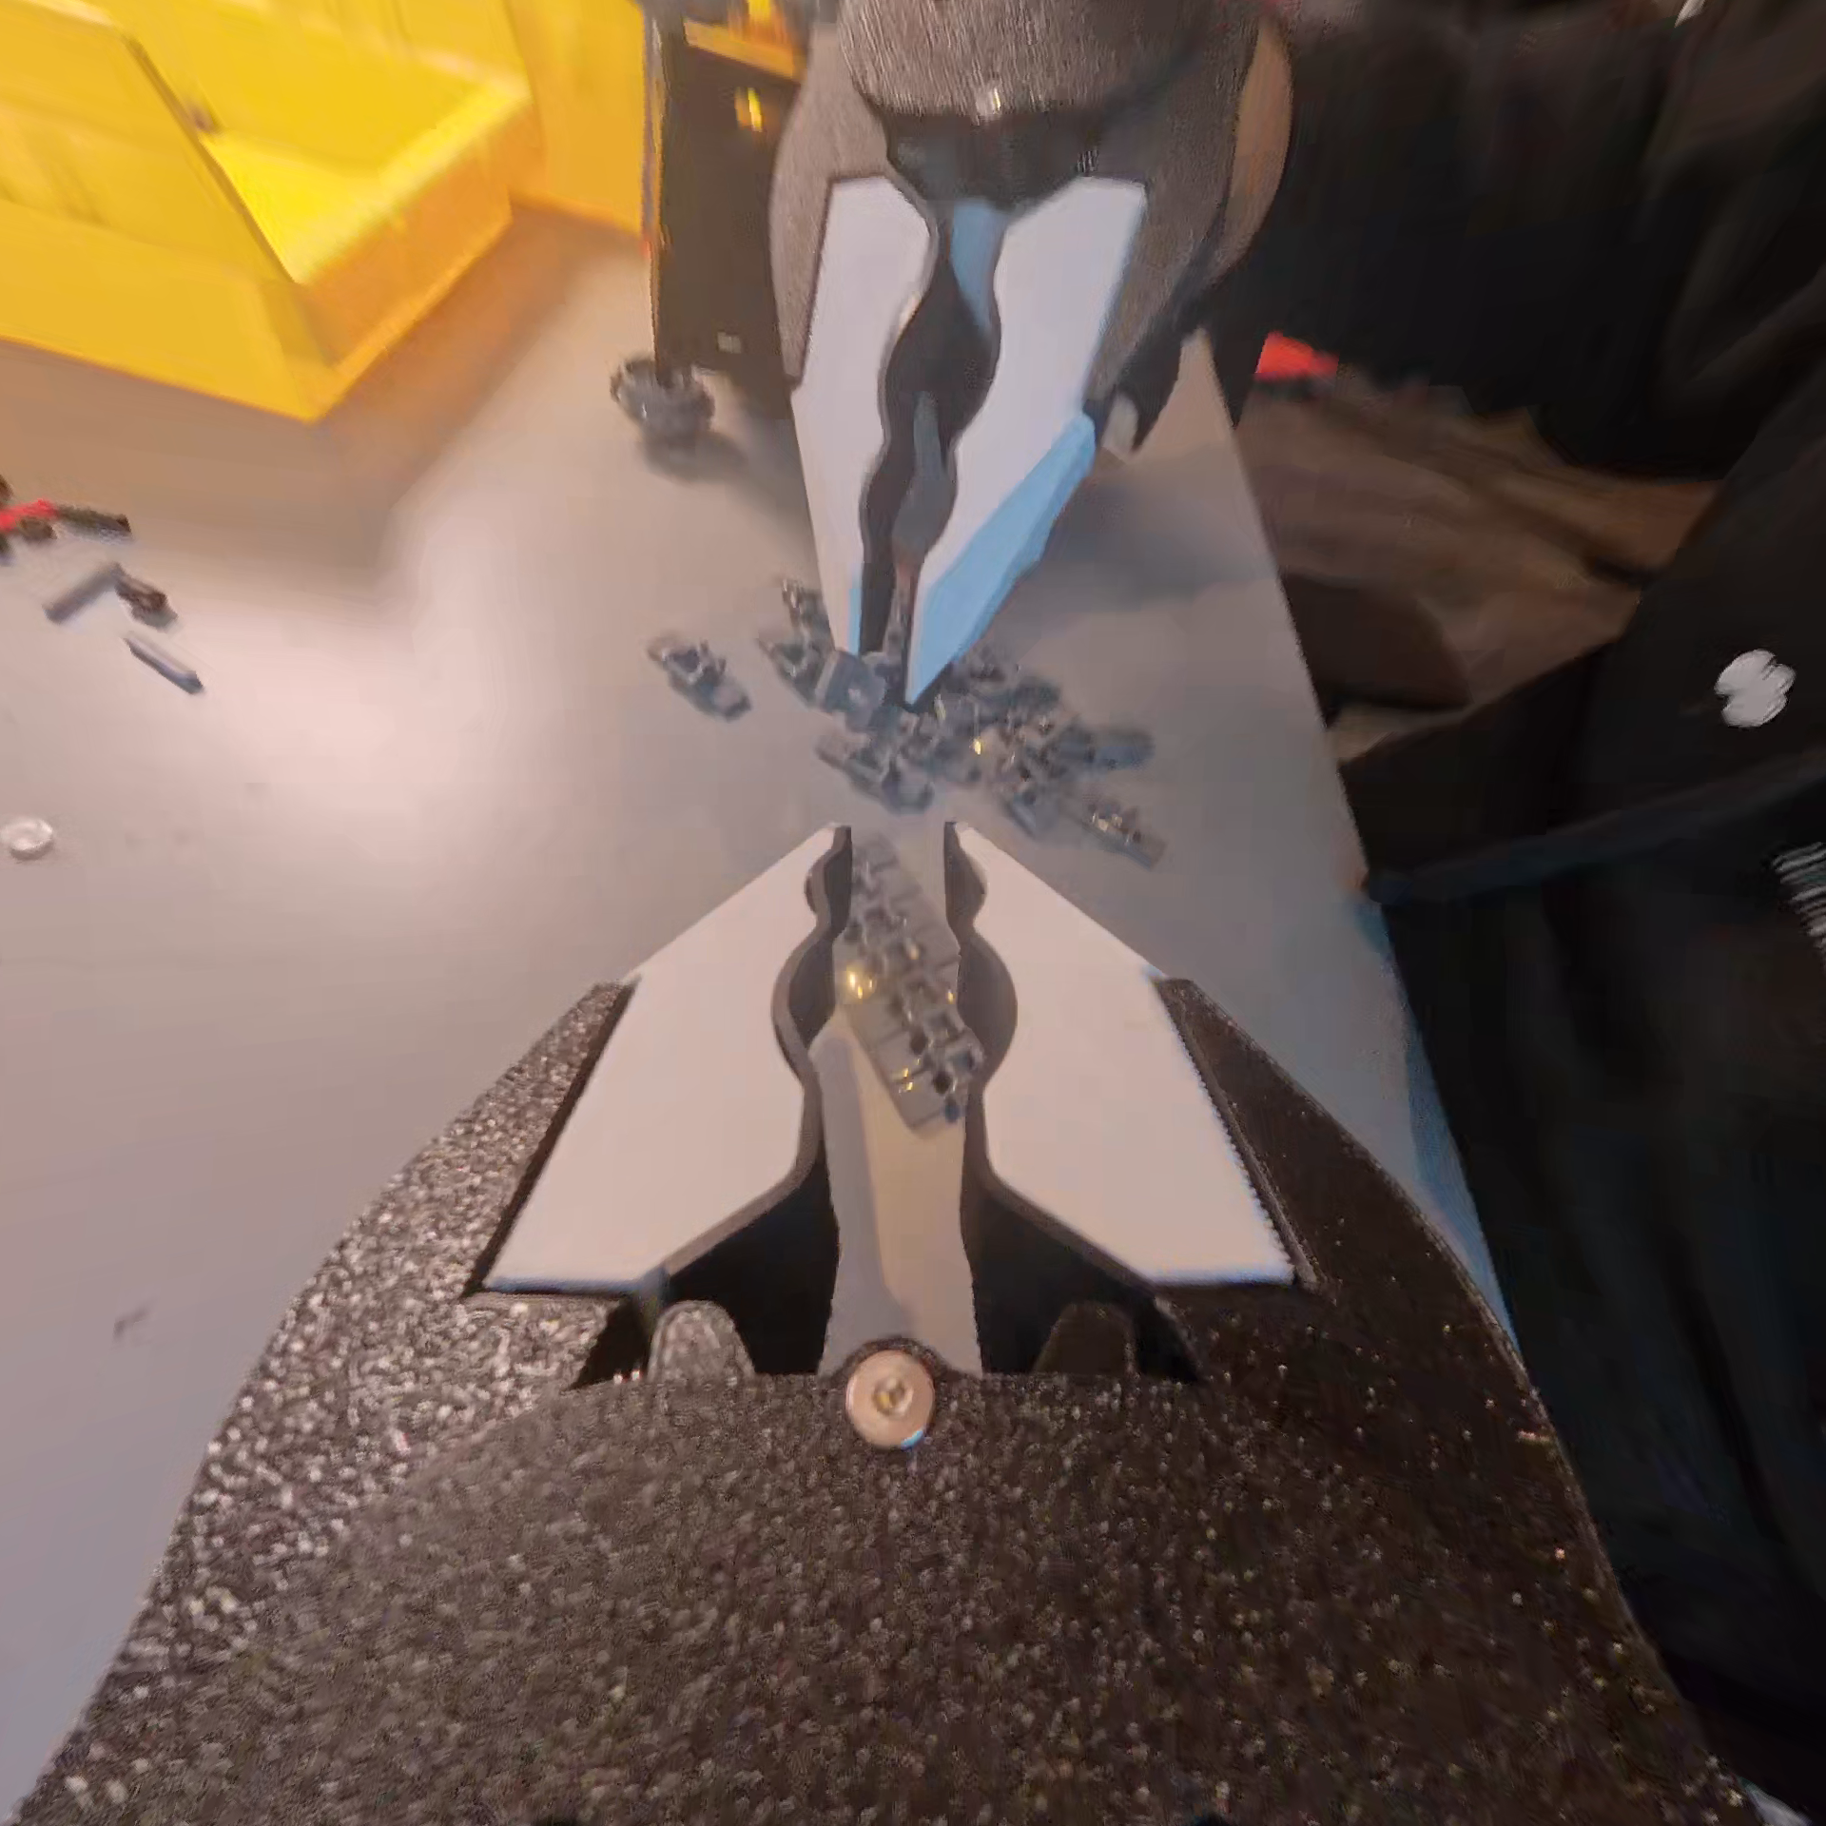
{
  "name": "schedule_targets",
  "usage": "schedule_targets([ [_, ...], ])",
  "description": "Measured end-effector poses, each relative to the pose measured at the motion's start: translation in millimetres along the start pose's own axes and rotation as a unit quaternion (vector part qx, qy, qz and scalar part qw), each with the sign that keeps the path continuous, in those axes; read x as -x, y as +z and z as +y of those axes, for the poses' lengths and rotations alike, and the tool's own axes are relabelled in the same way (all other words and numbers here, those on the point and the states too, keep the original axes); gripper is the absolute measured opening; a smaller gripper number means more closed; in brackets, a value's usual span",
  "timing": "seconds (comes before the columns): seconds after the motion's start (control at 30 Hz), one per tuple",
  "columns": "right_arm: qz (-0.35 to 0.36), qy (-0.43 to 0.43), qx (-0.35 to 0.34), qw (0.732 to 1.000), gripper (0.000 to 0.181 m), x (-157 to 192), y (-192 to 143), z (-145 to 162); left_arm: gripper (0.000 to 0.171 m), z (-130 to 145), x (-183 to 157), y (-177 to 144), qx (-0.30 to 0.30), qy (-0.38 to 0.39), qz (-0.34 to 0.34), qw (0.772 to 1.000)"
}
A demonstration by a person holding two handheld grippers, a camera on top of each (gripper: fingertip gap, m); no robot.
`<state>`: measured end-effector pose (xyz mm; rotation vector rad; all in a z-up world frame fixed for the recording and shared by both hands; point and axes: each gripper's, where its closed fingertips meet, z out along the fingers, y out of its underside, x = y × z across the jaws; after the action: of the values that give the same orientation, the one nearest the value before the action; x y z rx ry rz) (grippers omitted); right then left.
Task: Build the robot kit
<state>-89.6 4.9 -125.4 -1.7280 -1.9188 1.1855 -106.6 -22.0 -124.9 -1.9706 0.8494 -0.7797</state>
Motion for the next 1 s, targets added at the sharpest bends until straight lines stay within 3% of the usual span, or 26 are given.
schedule_targets([
  [0.13,0.016,0.007,0.081,0.997,0.007,-14,12,26,0.015,34,-3,15,0.097,0.012,-0.001,0.995],
  [0.37,0.005,0.037,0.145,0.989,0.007,-18,21,40,0.009,51,-15,34,0.158,0.042,-0.013,0.986],
  [0.6,0.002,0.056,0.171,0.984,0.006,-18,25,43,0.011,37,-25,30,0.133,0.053,-0.004,0.99],
  [0.8,0.003,0.058,0.196,0.979,0.007,-20,28,43,0.015,55,-14,27,0.176,0.055,-0.016,0.983],
  [1.0,0.013,0.041,0.238,0.97,0.007,-23,28,43,0.013,54,-22,38,0.177,0.067,-0.009,0.982],
])
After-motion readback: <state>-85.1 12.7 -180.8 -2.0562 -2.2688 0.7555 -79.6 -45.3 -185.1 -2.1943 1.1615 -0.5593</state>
